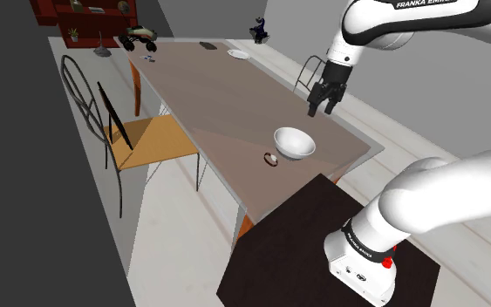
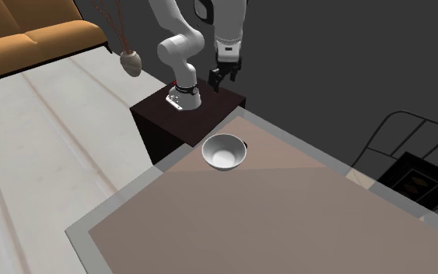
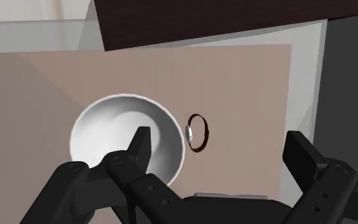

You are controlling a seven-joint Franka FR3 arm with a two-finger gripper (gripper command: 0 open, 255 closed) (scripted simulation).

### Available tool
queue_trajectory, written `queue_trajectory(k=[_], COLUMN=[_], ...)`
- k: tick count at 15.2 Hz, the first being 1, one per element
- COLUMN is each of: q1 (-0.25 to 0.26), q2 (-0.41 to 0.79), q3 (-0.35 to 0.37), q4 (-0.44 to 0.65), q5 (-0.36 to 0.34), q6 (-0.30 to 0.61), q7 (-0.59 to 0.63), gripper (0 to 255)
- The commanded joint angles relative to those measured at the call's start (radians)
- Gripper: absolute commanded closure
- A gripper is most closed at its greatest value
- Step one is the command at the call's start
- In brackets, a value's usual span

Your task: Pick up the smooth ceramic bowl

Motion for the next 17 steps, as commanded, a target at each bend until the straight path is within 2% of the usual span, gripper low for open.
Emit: queue_trajectory(k=[1, 9, 17], q1=[-0.013, -0.049, -0.094], q2=[0.048, 0.312, 0.623], q3=[-0.032, -0.159, -0.243], q4=[-0.002, 0.067, 0.213], q5=[-0.009, 0.015, 0.151], q6=[0.05, 0.234, 0.358], q7=[-0.029, -0.166, -0.345], gripper=[0, 0, 0])
